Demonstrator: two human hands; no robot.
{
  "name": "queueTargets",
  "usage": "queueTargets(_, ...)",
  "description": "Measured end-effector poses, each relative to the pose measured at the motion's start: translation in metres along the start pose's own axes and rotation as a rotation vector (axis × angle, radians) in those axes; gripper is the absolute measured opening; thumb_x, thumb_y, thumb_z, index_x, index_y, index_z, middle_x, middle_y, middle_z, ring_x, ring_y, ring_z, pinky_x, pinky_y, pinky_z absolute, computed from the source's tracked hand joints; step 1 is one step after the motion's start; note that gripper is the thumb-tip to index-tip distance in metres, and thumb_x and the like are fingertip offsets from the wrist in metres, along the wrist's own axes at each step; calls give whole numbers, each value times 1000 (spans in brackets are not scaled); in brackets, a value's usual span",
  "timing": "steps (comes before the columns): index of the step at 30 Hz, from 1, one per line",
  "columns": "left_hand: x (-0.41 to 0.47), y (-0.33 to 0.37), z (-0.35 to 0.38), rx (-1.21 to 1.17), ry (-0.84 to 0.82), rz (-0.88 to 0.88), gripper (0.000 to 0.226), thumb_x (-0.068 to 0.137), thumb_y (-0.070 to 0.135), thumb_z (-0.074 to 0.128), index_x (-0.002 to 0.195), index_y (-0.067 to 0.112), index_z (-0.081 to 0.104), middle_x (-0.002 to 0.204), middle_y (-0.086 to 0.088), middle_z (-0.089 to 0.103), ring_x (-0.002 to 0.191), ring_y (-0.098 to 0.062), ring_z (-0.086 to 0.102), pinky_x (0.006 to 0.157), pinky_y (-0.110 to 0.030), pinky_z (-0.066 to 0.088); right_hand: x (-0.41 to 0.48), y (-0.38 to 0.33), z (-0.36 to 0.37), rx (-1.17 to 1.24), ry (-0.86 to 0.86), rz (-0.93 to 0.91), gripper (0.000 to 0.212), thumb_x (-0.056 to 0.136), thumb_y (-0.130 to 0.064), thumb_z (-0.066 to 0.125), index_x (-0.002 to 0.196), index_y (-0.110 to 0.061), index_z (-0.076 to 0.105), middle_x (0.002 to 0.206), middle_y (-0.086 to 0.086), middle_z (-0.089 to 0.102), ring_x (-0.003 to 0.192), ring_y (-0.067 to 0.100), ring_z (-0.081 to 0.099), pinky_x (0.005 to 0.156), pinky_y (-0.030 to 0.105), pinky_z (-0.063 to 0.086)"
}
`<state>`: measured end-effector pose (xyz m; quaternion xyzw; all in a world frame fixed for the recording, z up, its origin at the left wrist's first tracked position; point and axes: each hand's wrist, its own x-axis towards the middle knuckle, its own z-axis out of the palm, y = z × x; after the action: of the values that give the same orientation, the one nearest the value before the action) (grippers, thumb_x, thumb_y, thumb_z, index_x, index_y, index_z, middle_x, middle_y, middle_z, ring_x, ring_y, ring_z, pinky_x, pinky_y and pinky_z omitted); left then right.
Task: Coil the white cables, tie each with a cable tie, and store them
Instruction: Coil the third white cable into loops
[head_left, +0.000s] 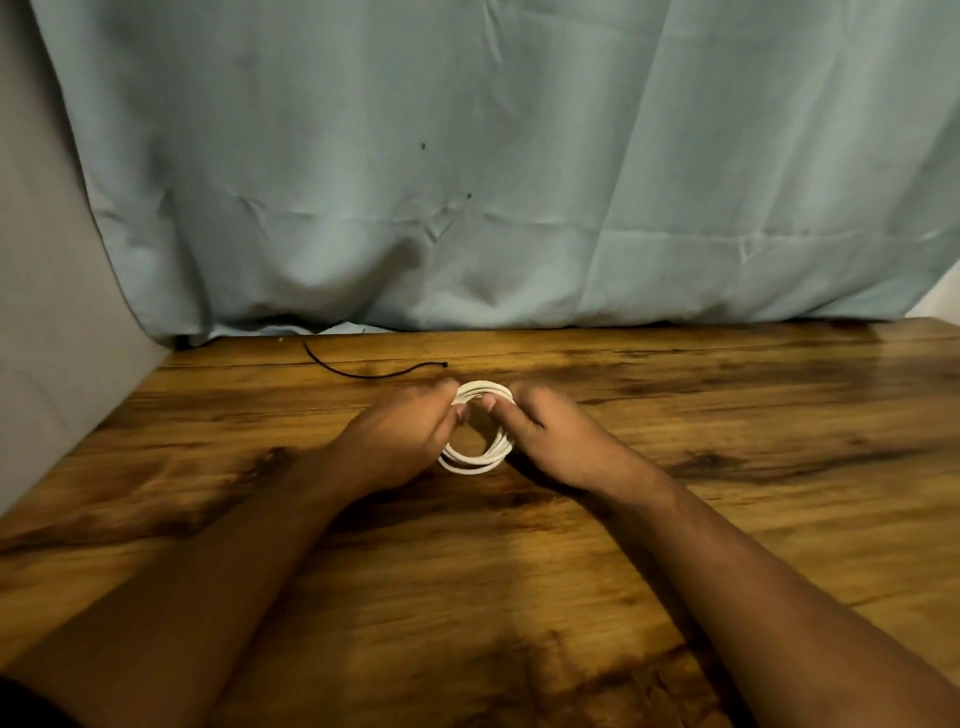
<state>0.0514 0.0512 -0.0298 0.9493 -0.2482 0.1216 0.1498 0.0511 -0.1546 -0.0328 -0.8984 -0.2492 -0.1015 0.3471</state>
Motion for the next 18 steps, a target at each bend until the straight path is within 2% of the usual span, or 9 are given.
queueTargets(3, -1, -3, 1, -58, 38, 22, 12, 108, 32, 42, 100, 24, 46, 88, -2, 63, 76, -22, 56, 72, -45, 46, 0, -5, -1, 172, -87, -3, 50, 100, -56, 48, 94, -10, 68, 72, -5, 60, 64, 10, 51, 59, 45, 45)
queueTargets(5, 0, -2, 3, -21, 61, 15, 16, 107, 34, 41, 104, 21, 50, 90, -3, 66, 77, -24, 59, 73, -47, 49, -1, -3, -4, 292, -155, 59, 39, 105, -41, 54, 102, -4, 65, 66, -2, 55, 54, 9, 44, 45, 35, 36)
queueTargets(7, 0, 1, 2, 86, 65, -5, 22, 107, 38, 38, 112, 20, 50, 96, -4, 67, 81, -25, 61, 73, -45, 50, -3, -3, -8, 310, -211, 103, 28, 107, -28, 55, 102, -1, 62, 57, -9, 51, 43, 3, 38, 38, 23, 29)
queueTargets(8, 1, 3, 1, 167, 72, -13, 24, 107, 39, 37, 116, 20, 49, 99, -4, 68, 83, -25, 62, 71, -42, 49, -3, -2, -9, 255, -205, 90, 25, 107, -27, 55, 99, -4, 63, 56, -11, 53, 42, 2, 41, 40, 22, 33)
queueTargets(10, 1, 8, -2, 314, 97, -28, 29, 106, 41, 35, 122, 21, 48, 107, -3, 68, 89, -26, 64, 69, -37, 44, -1, -2, -8, 51, -133, 15, 23, 106, -31, 55, 89, -18, 62, 66, -11, 63, 56, 2, 54, 55, 28, 44)
queueTargets(11, 1, 12, -4, 355, 113, -40, 32, 105, 42, 35, 125, 21, 49, 114, -3, 67, 96, -27, 65, 70, -36, 40, 0, -3, -7, -56, -88, -8, 24, 106, -34, 54, 84, -23, 57, 73, -9, 66, 64, 7, 58, 62, 30, 43)
queueTargets(13, 2, 16, -8, 404, 129, -67, 36, 103, 42, 38, 131, 22, 50, 127, -4, 60, 111, -27, 61, 75, -38, 40, -1, -5, -6, -224, -33, -32, 21, 106, -38, 51, 86, -30, 48, 85, 2, 69, 75, 21, 62, 66, 31, 38)
queueTargets(15, 3, 19, -9, 449, 134, -79, 38, 102, 42, 39, 132, 22, 51, 129, -4, 58, 116, -25, 59, 80, -38, 45, -2, -11, -6, -376, 1, -46, 20, 106, -41, 46, 94, -27, 50, 93, 10, 70, 84, 31, 64, 65, 34, 38)
queueTargets(18, 1, 23, -9, 473, 118, -93, 35, 104, 40, 36, 127, 20, 52, 123, -5, 66, 108, -28, 65, 74, -37, 41, -3, -13, -6, -540, 44, -45, 30, 107, -43, 41, 111, -17, 56, 101, 14, 71, 92, 36, 66, 69, 39, 45)
